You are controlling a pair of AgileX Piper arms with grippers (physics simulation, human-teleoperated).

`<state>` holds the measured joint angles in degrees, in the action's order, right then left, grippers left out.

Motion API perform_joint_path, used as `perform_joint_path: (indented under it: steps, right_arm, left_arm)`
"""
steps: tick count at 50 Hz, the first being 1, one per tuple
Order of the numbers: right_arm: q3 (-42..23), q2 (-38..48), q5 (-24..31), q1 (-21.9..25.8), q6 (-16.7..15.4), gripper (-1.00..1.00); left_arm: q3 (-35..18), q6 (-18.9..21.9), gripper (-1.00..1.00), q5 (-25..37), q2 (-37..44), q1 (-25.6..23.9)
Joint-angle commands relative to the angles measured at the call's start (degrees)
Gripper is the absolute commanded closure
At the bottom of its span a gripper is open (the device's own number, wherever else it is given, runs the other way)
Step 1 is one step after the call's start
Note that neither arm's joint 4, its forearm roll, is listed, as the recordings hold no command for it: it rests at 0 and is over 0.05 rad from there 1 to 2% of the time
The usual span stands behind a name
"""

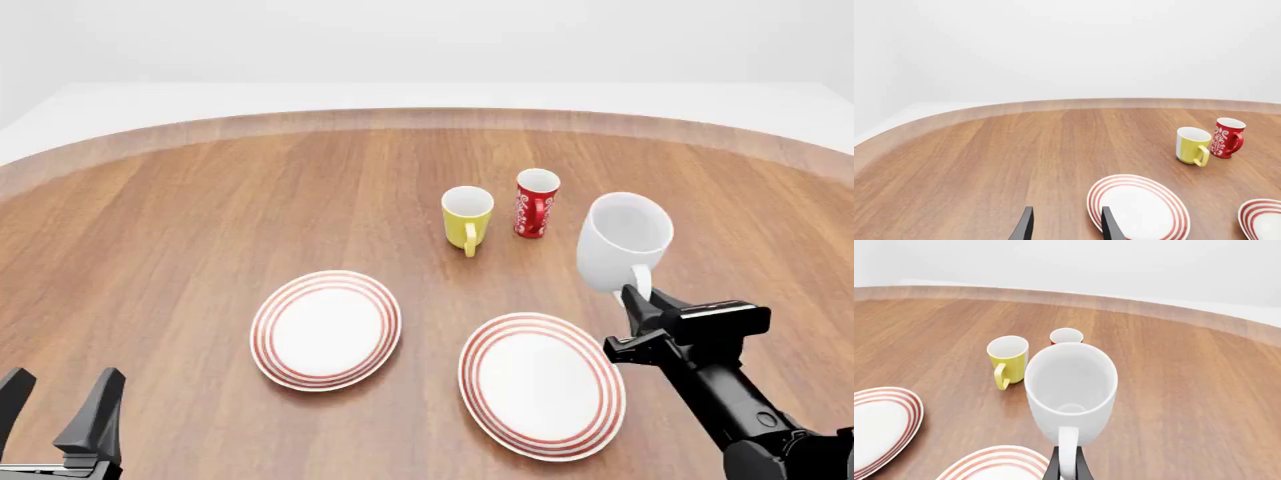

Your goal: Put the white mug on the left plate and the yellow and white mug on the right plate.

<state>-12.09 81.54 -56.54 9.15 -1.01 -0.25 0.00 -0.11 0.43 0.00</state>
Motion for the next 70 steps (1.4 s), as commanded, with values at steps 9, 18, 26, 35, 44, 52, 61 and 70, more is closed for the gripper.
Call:
perform_joint_path:
  steps: [9, 18, 26, 35, 44, 52, 61, 70]
  right_arm:
    - [-2.6, -8.4, 7.9, 8.0, -2.1, 1.00]
    - [-4.0, -10.1, 10.8, 13.3, -2.5, 1.00]
    - [-5.9, -11.6, 13.2, 17.7, -1.8, 1.00]
    - [-8.4, -9.0, 13.7, 22.3, -2.5, 1.00]
    - [-10.5, -6.7, 13.5, 25.6, -3.0, 1.00]
    - [-12.7, -3.6, 13.2, 28.8, -3.6, 1.00]
    - [-16.1, 1.0, 12.5, 31.3, -4.3, 1.00]
    - [-18.9, 6.9, 10.0, 33.1, -3.8, 1.00]
  left_arm:
    - [0.0, 0.0, -1.00, 0.0, 0.0, 0.0]
    - [0.0, 0.0, -1.00, 0.0, 0.0, 0.0]
    - [0.0, 0.0, -1.00, 0.0, 0.0, 0.0]
    - [0.0, 0.0, -1.00, 0.0, 0.0, 0.0]
    - [0.0, 0.0, -1.00, 0.0, 0.0, 0.0]
    - [0.0, 0.0, -1.00, 0.0, 0.0, 0.0]
    - [0.0, 0.0, -1.00, 0.0, 0.0, 0.0]
    - [0.0, 0.0, -1.00, 0.0, 0.0, 0.0]
